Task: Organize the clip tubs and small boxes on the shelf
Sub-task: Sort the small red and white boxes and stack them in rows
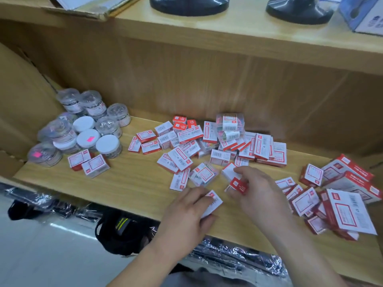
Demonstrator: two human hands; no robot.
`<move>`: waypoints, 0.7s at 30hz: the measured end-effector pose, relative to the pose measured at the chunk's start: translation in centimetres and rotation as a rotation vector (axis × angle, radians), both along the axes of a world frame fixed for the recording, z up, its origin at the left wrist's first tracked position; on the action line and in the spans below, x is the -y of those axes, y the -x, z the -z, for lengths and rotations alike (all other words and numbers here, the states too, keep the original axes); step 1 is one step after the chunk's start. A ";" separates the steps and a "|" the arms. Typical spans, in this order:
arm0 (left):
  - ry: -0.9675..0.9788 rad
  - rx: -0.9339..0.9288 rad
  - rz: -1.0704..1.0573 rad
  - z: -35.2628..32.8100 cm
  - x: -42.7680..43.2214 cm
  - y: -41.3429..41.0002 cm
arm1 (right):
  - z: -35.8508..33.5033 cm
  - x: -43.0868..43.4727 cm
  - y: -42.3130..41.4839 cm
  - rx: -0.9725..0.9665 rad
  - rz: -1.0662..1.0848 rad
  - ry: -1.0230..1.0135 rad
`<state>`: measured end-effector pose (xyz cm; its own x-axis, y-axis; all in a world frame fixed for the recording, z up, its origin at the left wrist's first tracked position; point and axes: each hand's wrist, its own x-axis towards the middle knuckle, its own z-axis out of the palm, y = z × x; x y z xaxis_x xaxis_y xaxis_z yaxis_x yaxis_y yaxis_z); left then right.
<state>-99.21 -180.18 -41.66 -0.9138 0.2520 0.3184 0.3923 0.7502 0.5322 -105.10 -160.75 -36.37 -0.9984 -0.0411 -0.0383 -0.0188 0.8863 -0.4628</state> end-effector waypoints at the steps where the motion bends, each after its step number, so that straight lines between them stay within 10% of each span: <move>1: -0.012 -0.003 0.001 -0.1 0.2 -0.3 | 0.3 0.2 -0.1 -0.044 -0.002 -0.013; 10: -0.056 -0.003 -0.357 -1.9 5.7 1.0 | 1.4 0.7 0.2 -0.009 -0.050 -0.001; 21: 0.165 0.149 -0.213 -1.9 0.5 5.0 | 1.6 0.5 -0.6 -0.046 0.068 0.144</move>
<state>-104.23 -180.66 -39.73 -0.9852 0.0869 0.1480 0.1439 0.8882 0.4363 -104.49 -161.20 -37.95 -0.9996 0.0251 0.0091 0.0151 0.8110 -0.5848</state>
